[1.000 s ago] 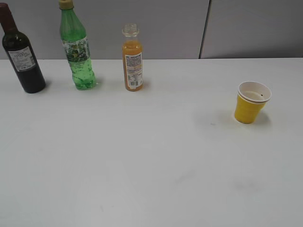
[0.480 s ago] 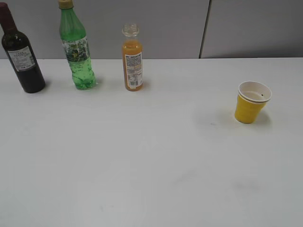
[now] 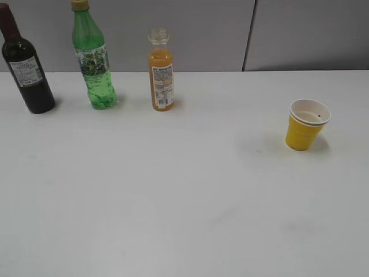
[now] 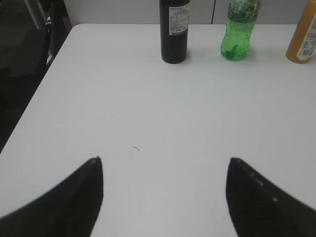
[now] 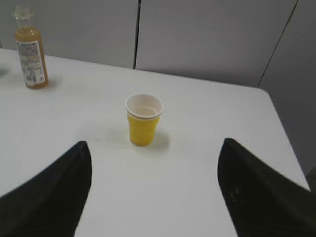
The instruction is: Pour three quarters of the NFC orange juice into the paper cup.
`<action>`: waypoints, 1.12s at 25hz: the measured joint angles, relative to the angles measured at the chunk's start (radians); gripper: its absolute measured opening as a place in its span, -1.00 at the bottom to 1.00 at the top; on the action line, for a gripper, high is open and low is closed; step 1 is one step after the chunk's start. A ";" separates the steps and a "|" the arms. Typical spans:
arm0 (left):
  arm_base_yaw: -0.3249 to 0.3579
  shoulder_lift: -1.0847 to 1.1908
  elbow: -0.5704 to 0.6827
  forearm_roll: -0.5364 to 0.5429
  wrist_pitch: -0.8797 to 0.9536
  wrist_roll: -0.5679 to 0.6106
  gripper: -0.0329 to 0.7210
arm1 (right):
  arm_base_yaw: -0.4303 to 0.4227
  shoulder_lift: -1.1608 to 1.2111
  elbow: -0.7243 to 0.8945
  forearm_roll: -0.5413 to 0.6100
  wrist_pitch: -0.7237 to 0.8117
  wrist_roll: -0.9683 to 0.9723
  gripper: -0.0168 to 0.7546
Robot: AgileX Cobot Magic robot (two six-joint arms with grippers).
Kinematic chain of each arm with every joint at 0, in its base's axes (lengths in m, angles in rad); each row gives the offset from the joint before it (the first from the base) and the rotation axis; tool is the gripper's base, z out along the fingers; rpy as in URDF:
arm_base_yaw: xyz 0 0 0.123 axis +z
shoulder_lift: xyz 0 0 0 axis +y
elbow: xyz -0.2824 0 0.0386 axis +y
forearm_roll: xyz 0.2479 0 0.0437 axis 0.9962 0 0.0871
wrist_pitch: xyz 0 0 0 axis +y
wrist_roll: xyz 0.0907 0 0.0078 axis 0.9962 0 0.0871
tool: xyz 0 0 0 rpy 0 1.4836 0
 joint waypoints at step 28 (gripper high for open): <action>0.000 0.000 0.000 0.000 0.000 0.000 0.65 | 0.000 0.748 0.050 0.095 -0.903 -0.154 0.58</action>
